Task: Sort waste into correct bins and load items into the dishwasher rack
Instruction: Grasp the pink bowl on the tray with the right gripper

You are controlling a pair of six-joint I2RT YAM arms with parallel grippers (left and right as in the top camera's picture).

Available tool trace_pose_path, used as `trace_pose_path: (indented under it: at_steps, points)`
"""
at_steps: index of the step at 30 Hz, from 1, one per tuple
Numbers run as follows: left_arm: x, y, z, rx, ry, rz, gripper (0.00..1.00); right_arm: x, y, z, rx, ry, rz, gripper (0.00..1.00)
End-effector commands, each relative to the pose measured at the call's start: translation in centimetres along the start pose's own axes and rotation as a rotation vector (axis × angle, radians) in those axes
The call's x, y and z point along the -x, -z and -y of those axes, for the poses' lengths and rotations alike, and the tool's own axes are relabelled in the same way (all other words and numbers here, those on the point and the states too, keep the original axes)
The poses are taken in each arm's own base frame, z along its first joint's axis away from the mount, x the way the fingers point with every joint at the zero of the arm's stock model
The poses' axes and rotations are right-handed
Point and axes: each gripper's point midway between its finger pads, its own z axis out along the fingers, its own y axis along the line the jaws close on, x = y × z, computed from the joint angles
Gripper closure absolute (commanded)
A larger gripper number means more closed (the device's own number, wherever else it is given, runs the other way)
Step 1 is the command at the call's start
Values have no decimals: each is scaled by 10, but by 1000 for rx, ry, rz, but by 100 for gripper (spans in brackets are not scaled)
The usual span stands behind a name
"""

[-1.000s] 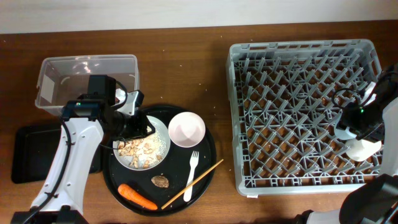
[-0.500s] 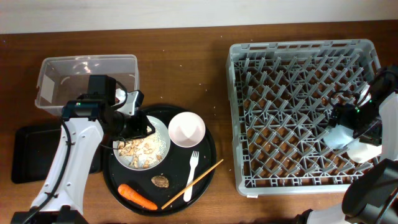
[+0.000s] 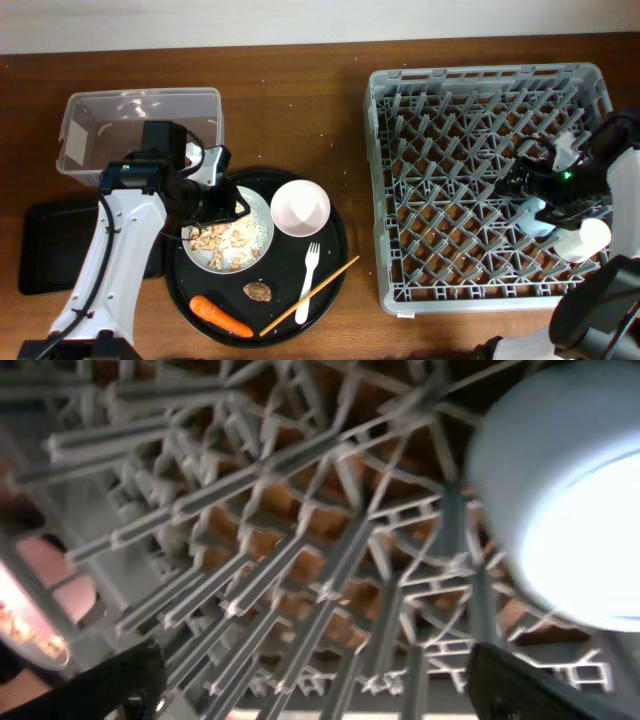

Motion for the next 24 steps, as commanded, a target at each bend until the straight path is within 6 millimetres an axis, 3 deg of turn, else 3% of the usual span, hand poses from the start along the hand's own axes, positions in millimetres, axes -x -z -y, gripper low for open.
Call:
trace_pose_path:
  at_steps: [1, 6, 10, 12, 14, 15, 16, 18, 20, 24]
  points:
    - [1, 1, -4, 15, -7, 4, 64, -15, 3, -47, 69, 172, -2, 4]
    - [-9, 4, -28, 155, 13, -34, 64, -72, -4, -164, 64, 590, 26, 6]
    - [-20, 17, -70, 416, 150, -46, 62, -108, -37, -231, -27, 831, 88, 4]
    - [-21, 18, -72, 425, 160, -47, 61, -124, -59, -264, -3, 918, 104, 2]
    - [-21, 17, -72, 425, 160, -47, 60, -129, -79, -282, 20, 912, 102, 2]
    - [-21, 17, -72, 425, 160, -48, 60, -133, -98, -289, 16, 915, 78, 3]
    - [-21, 18, -72, 425, 160, -48, 60, -133, -111, -291, 3, 912, 66, 6]
    - [-22, 18, -72, 425, 160, -49, 60, -116, -140, -275, -130, 778, 89, 11]
    - [-22, 17, -72, 425, 161, -49, 60, -106, -165, -270, -173, 730, 87, 19]
    - [-22, 17, -72, 425, 161, -50, 60, -96, -190, -279, -153, 707, 110, 43]
